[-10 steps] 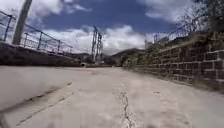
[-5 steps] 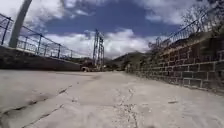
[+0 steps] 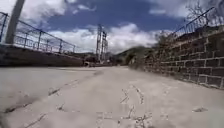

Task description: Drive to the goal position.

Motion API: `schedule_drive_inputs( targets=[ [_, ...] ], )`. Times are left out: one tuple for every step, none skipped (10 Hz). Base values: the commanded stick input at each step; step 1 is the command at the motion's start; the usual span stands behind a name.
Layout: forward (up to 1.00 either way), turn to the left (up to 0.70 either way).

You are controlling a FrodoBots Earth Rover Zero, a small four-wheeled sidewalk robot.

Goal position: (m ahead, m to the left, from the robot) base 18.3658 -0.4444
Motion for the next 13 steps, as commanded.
schedule_drive_inputs(
  targets=[
    [1.00, 0.00],
    [1.00, 0.00],
    [1.00, 0.00],
    [1.00, 0.00],
    [1.00, 0.00],
    [1.00, 0.00],
    [1.00, 0.00],
    [1.00, 0.00],
    [1.00, 0.00],
    [1.00, -0.27],
    [1.00, -0.27],
    [1.00, -0.27],
    [1.00, 0.00]
  ],
)
